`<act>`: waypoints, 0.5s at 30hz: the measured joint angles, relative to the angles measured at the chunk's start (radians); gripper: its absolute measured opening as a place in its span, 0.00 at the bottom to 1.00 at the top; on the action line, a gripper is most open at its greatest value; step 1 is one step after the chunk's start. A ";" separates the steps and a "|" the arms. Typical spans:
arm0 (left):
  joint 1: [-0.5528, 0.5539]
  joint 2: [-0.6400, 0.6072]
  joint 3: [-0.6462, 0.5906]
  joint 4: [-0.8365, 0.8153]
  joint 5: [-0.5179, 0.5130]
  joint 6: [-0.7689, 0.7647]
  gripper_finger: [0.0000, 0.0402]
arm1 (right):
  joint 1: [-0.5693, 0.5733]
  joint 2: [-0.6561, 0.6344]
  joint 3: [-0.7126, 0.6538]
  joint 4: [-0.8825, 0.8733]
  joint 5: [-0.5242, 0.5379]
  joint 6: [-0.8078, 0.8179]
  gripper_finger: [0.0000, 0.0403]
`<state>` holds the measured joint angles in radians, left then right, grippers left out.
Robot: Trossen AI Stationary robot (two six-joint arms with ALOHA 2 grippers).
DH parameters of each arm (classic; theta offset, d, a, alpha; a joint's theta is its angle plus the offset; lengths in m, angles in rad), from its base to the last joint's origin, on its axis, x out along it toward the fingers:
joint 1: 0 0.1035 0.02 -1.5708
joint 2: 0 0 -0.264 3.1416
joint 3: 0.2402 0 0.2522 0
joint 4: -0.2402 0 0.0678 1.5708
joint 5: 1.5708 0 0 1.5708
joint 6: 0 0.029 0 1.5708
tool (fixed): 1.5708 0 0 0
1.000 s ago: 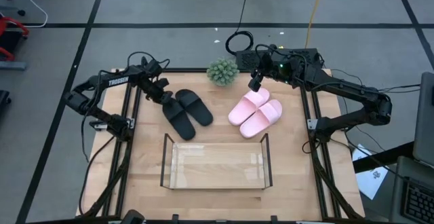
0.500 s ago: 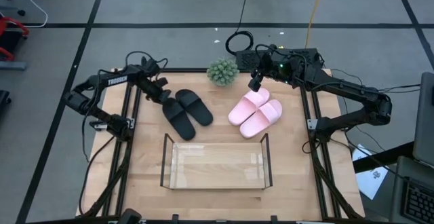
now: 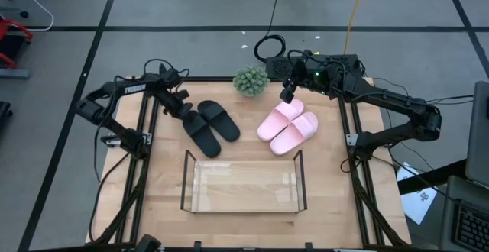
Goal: Pick and place slides into the shelf
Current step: Put the left black slipper on the shelf
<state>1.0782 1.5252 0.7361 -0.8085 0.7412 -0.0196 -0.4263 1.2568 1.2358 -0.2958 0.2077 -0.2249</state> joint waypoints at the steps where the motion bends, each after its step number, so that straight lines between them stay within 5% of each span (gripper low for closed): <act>1: 0.000 0.023 0.001 0.001 0.007 0.004 0.26 | 0.000 0.000 0.000 0.000 0.000 0.001 0.38; 7: -0.002 0.147 0.000 0.019 0.125 0.050 0.26 | 0.000 0.000 0.000 0.000 0.000 0.002 0.38; 15: 0.000 0.158 0.002 0.058 0.211 0.071 0.26 | 0.000 0.000 0.000 0.000 0.000 0.000 0.38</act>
<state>1.0779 1.6828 0.7383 -0.7509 0.9519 0.0517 -0.4263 1.2572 1.2358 -0.2958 0.2079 -0.2249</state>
